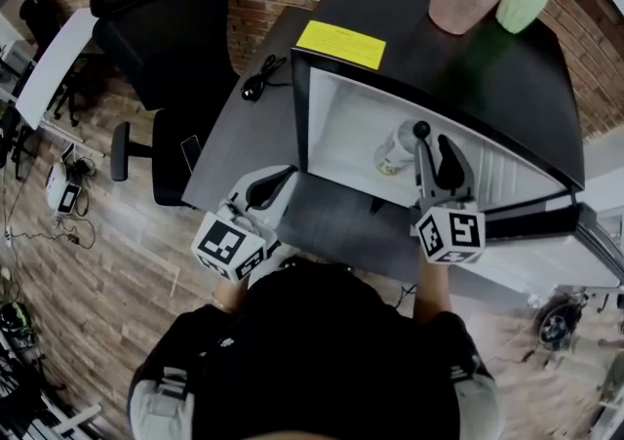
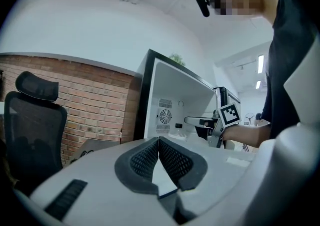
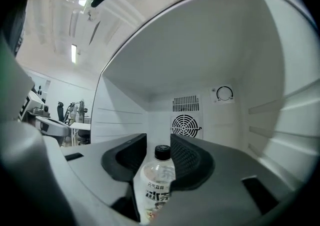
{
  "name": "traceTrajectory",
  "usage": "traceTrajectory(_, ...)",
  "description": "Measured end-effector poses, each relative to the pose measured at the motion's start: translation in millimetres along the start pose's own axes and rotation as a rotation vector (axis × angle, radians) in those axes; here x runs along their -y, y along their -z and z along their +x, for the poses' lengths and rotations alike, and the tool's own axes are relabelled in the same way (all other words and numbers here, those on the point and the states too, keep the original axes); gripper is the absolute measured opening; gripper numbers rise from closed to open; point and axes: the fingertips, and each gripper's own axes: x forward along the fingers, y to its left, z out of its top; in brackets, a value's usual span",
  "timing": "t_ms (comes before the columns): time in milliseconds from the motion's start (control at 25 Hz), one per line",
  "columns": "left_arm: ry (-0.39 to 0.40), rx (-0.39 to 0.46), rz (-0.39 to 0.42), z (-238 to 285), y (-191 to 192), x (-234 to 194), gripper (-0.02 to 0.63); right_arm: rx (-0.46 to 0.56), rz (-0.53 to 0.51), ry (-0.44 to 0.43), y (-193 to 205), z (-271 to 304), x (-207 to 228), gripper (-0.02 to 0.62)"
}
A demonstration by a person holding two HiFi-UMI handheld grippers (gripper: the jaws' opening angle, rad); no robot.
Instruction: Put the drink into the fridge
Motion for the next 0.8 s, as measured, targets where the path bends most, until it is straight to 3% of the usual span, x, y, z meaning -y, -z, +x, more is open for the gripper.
traceTrajectory(360,0.117,-0.020,0.010,21.8,5.7,23.1,-0.003,0.017,0.051,0.006,4.9,-41.9,-20.3,0.006)
traceTrajectory(800,0.233,-0.040,0.021,44.0,10.5,50.6,-0.003,-0.044,0.117,-0.007,27.2,-78.8,-39.4,0.000)
